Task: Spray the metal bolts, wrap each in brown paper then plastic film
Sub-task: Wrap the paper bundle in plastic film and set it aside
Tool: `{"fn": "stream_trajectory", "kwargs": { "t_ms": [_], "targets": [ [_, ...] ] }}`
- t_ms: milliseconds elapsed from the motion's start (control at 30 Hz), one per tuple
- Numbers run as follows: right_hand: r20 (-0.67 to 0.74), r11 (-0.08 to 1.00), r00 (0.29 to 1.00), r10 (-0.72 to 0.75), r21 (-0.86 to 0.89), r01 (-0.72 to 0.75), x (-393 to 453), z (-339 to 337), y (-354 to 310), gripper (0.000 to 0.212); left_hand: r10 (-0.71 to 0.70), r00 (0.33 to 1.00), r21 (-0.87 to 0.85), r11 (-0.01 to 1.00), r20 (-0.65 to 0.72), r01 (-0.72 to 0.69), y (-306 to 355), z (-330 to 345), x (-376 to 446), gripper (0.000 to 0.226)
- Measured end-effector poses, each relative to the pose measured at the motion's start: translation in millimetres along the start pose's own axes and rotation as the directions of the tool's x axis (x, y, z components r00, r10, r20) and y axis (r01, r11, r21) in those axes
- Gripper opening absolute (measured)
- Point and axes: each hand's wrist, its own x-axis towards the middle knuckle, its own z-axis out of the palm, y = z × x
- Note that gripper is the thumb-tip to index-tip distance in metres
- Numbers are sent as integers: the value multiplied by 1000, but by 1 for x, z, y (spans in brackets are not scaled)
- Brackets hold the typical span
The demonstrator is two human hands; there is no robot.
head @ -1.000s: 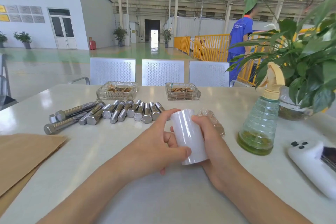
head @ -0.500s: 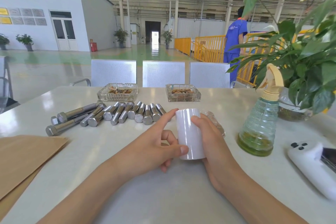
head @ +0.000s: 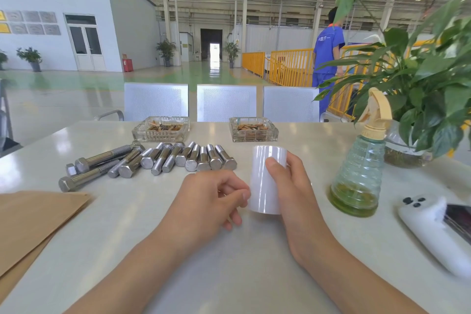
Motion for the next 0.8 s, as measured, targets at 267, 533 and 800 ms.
{"fn": "stream_trajectory", "kwargs": {
  "t_ms": [267, 533, 800],
  "targets": [
    [5, 999, 999, -32, -37, 32, 1, 2, 3, 19, 140, 988, 391, 915, -65, -104, -1, 6, -3, 13],
    [99, 924, 953, 286, 236, -301, 5, -4, -10, 33, -122, 988, -66, 991, -95, 116, 1, -5, 3, 11],
    [188, 881, 930, 315, 306, -360, 2, -6, -18, 32, -74, 988, -120, 991, -134, 58, 7, -7, 2, 9]
  ]
}}
